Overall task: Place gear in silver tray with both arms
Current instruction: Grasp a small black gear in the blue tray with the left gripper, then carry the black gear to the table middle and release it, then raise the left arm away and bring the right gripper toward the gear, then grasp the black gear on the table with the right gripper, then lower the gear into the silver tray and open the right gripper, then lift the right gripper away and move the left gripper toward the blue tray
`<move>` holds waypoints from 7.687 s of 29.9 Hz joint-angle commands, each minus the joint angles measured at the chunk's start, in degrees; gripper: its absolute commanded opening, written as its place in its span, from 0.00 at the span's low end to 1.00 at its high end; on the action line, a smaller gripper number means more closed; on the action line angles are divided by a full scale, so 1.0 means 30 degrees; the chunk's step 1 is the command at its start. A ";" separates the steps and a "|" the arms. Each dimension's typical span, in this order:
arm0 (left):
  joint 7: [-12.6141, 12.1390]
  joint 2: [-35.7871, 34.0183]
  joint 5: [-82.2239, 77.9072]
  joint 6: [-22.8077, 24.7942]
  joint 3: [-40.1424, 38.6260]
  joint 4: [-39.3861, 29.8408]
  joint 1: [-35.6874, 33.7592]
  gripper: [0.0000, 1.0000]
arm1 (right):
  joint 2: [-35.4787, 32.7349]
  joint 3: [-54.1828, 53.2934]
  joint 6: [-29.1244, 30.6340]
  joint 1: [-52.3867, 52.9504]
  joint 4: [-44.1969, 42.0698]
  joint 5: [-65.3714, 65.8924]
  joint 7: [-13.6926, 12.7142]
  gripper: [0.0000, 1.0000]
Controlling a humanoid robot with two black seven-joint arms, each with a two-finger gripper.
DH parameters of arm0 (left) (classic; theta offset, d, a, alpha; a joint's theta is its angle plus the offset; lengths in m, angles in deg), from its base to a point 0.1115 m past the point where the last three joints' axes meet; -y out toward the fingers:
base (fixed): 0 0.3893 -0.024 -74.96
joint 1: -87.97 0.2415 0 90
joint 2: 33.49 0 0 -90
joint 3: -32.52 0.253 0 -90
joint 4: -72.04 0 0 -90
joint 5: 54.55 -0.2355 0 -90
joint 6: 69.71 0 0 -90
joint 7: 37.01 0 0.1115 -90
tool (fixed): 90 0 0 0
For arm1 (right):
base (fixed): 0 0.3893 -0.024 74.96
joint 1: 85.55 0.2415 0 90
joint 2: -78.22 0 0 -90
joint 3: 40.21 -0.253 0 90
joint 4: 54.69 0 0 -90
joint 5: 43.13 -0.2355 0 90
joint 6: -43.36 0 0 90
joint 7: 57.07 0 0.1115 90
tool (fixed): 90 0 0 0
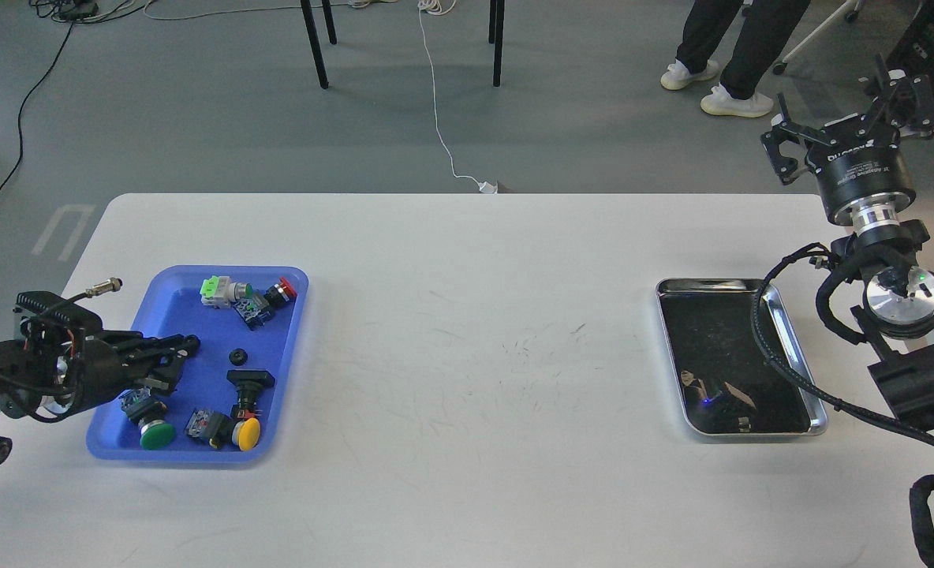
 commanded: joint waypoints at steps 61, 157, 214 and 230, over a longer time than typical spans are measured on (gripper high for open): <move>-0.2705 1.6053 -0.2086 0.4132 0.4076 0.0895 -0.6333 0.31 | -0.3661 0.1904 -0.2112 0.2226 0.3808 0.0117 -0.0439 0.99; -0.2646 0.3808 3.6879 0.6652 -1.0688 0.0280 -0.3608 0.98 | 0.5275 3.8556 -0.3548 1.6230 0.6591 1.9336 0.0528 0.12; -0.5164 0.2138 3.2670 0.8229 -1.0278 -0.1330 -0.4749 0.98 | -0.9169 2.7581 -0.5745 1.3596 0.9023 2.3126 0.0351 0.94; -0.4960 0.0584 1.6086 0.8499 -0.9780 -0.7072 -0.3435 0.95 | -0.5069 1.5122 -0.5716 0.9025 0.3867 1.0466 0.0469 0.98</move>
